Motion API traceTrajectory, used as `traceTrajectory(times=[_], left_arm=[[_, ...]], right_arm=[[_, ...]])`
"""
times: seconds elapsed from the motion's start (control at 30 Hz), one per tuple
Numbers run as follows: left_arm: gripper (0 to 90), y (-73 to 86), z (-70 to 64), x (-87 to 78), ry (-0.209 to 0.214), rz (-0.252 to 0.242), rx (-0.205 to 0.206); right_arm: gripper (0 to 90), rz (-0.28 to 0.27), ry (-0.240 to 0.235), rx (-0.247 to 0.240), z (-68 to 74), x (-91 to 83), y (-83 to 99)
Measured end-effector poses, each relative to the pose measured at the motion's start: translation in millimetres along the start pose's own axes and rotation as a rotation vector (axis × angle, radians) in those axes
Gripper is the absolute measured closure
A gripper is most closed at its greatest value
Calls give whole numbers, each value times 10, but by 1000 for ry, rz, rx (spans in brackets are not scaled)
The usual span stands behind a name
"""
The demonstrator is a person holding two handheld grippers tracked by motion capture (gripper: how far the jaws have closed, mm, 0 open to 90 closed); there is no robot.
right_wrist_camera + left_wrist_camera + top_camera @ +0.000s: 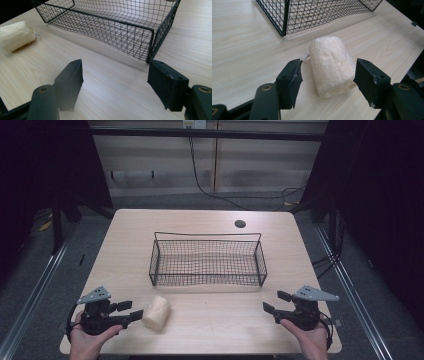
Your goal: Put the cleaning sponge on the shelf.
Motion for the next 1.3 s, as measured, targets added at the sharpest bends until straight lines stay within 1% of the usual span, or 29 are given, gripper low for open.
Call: traceTrajectory(times=[0.03, 0.07, 0.1, 0.13, 0.17, 0.2, 0.23, 0.3, 0.33, 0.4, 0.47, 0.53, 0.57, 0.6, 0.63, 0.7, 0.73, 0.83, 0.87, 0.93, 0.97, 1.0, 1.1, 1.13, 1.17, 1.2, 1.23, 1.27, 1.3], left_arm=[[383, 1, 1, -10, 1, 3, 0], [382, -5, -16, -17, 20, -2, -6], [379, -5, -16, -17, 20, -2, -6], [364, -14, -27, -27, 33, -10, -14], [346, -14, -27, -27, 33, -10, -14], [323, -16, -21, -28, 25, -15, -1], [318, -16, -21, -28, 25, -15, -1], [345, -22, -45, -30, 34, -17, 7], [351, -20, -79, -29, 43, -10, 21], [352, -20, -97, -24, 44, -6, 22], [377, -8, -139, 7, 54, 19, 10], [377, -6, -141, 12, 53, 27, 13], [377, -5, -157, 17, 60, 35, 9], [369, -3, -174, 9, 73, 53, 19], [369, -4, -205, -3, 92, 63, 15], [370, -14, -232, -22, 100, 63, 22], [368, -40, -253, -41, 81, 58, 33], [336, -58, -256, -47, 80, 75, 27], [339, -69, -263, -32, 69, 92, 25], [341, -71, -272, -27, 73, 101, 25], [342, -83, -285, -6, 74, 139, 32], [338, -98, -286, 5, 74, 157, 38], [332, -141, -288, 22, 64, 161, 30], [329, -162, -301, 31, 68, 164, 32], [319, -183, -306, 36, 67, 180, 35], [319, -205, -327, 35, 77, 178, 32], [291, -248, -329, 28, 67, 192, 22], [277, -263, -318, 29, 48, 195, 26], [261, -271, -319, 33, 48, 197, 35]], right_arm=[[282, -2, 2, 8, -6, -6, 1], [282, 0, 1, 13, -11, -12, 6], [281, -1, 6, 23, -23, -21, 11], [281, -2, 10, 32, -29, -28, 13], [281, -2, 10, 32, -29, -28, 13], [281, 0, -1, 37, -26, -31, 18], [281, 0, -1, 37, -26, -31, 18], [281, 10, -13, 43, -12, -27, 31], [280, 23, -31, 53, 7, -18, 47], [271, 33, -33, 54, 8, -14, 58], [250, 32, -31, 64, -2, -9, 63], [249, 34, -29, 71, -6, -10, 68], [248, 36, -29, 70, -11, -7, 72], [247, 39, -36, 75, -5, -4, 75], [247, 39, -39, 74, 1, -5, 73], [248, 40, -43, 74, 8, -5, 74], [255, 39, -48, 71, 19, -3, 74], [266, 42, -57, 66, 23, -1, 78], [265, 39, -60, 68, 26, -3, 74], [265, 38, -59, 71, 25, -4, 74], [265, 39, -60, 77, 25, -3, 78], [264, 41, -56, 76, 19, -3, 81], [264, 49, -40, 67, 3, 7, 92], [264, 63, -35, 66, -3, 25, 111], [264, 65, -37, 63, -1, 30, 113], [264, 65, -37, 63, -1, 30, 113], [264, 65, -42, 62, 7, 34, 115], [263, 69, -44, 61, 9, 34, 119], [261, 69, -48, 65, 16, 34, 119]])
Point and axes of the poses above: each handheld gripper's, and its own axes: x roughly forward along the jaws, y roughly out of its underside, z roughly to its left, the point moved 10 cm from there along x, roughly forward along the jaws, and after that the axes turned 1 degree about -y, right-handed, at the moved point
